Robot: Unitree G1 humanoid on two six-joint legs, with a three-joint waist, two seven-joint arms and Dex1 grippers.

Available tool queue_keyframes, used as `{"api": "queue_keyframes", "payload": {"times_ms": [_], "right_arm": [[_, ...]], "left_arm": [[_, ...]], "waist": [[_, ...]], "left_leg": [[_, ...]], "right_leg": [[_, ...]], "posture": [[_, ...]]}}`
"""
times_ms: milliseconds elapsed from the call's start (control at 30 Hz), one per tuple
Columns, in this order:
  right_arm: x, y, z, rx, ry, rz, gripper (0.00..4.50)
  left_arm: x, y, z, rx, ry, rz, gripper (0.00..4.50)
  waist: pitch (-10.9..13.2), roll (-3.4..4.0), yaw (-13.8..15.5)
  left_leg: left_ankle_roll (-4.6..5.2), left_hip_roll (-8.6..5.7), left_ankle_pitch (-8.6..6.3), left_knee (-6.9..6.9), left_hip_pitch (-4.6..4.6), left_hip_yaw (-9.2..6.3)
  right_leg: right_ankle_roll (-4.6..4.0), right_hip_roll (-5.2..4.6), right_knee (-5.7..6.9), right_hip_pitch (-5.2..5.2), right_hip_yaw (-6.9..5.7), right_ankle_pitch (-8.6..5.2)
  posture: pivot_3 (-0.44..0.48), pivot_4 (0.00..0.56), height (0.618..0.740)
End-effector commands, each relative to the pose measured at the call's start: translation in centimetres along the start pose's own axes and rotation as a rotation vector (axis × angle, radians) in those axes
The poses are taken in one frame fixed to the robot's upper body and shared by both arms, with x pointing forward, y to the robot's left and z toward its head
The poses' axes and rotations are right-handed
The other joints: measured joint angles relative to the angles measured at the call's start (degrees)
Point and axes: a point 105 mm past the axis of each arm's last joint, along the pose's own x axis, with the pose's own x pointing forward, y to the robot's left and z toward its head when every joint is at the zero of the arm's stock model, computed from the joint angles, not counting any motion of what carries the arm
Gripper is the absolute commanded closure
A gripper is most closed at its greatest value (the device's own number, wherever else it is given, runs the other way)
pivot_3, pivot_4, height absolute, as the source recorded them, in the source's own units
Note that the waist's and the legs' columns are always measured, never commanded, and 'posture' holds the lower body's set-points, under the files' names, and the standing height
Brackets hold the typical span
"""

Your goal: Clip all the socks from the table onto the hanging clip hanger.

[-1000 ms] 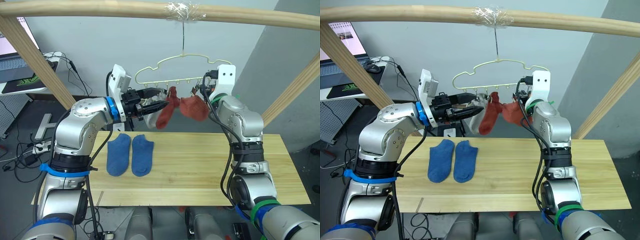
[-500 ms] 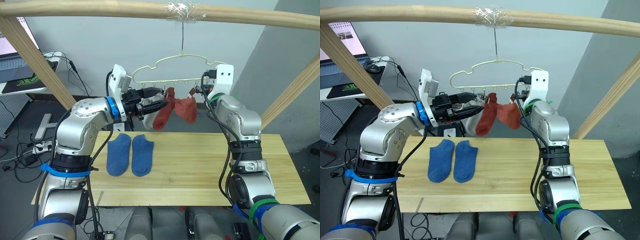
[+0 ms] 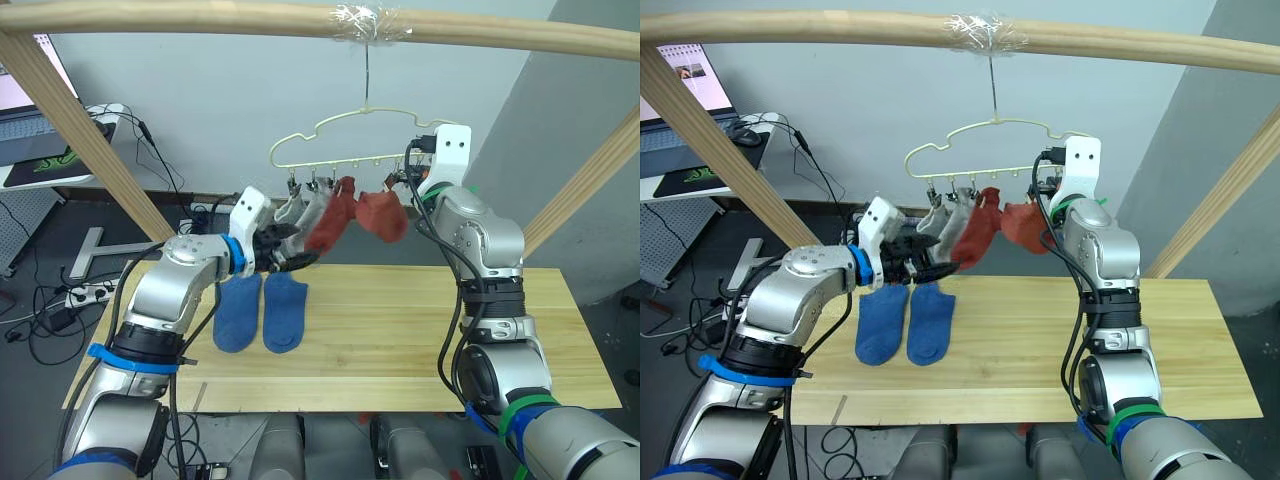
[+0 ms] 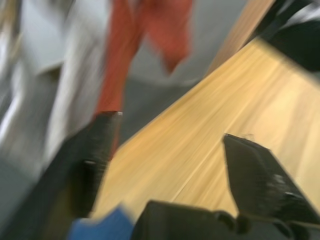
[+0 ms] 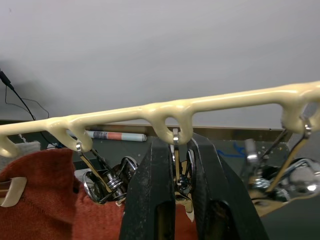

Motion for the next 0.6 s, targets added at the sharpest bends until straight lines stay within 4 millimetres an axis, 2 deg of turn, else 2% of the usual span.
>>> {"api": "queue_keyframes", "payload": {"times_ms": [33, 133, 233, 533, 567, 600], "right_arm": [[-0.4, 0.0, 2.0, 0.004, -0.065, -0.002, 4.41], [-0.4, 0.2, 2.0, 0.003, -0.063, 0.006, 4.41], [-0.6, 0.4, 1.9, -0.006, -0.057, 0.02, 4.41], [-1.7, 0.5, 0.2, -0.056, 0.006, 0.04, 1.06], [-2.2, 0.4, -0.2, -0.065, 0.016, 0.041, 0.77], [-2.6, 0.3, -0.4, -0.07, 0.023, 0.041, 0.77]], "left_arm": [[-0.3, 0.9, -0.8, 0.029, 0.006, 0.047, 0.02], [-0.2, 1.2, -2.2, 0.041, 0.032, 0.06, 0.02], [0.0, 0.9, -1.8, 0.017, -0.011, 0.047, 0.02], [0.1, -0.5, -0.3, -0.03, -0.105, -0.011, 0.0], [0.0, -0.7, 0.0, -0.039, -0.124, -0.018, 0.0], [-0.1, -0.8, 0.2, -0.045, -0.136, -0.022, 0.0]], "waist": [[0.0, 0.0, 0.0], [0.0, 0.0, 0.0], [0.0, 0.0, 0.0], [0.0, 0.0, 0.0], [0.0, 0.0, 0.0], [0.0, 0.0, 0.0]], "left_leg": [[0.0, 0.0, 0.0, 0.0, 0.0, 0.0], [0.0, 0.0, 0.0, -0.01, 0.0, 0.0], [0.0, 0.0, 0.0, -0.01, 0.0, 0.0], [0.0, 0.0, 0.0, -0.01, 0.0, 0.0], [0.0, 0.01, 0.0, -0.01, -0.01, 0.0], [0.0, 0.01, 0.0, -0.01, -0.01, 0.0]], "right_leg": [[0.0, 0.0, 0.0, 0.0, -0.01, 0.0], [0.0, 0.0, -0.01, 0.0, 0.0, 0.0], [0.0, 0.0, 0.0, 0.0, -0.01, 0.0], [0.0, 0.0, 0.0, 0.0, 0.0, 0.0], [0.0, 0.0, -0.01, 0.0, 0.0, 0.0], [0.0, 0.0, -0.01, 0.0, 0.0, 0.0]], "posture": [[0.166, 0.157, 0.74], [0.163, 0.157, 0.74], [0.155, 0.157, 0.74], [0.155, 0.157, 0.74], [0.155, 0.157, 0.74], [0.155, 0.157, 0.74]]}}
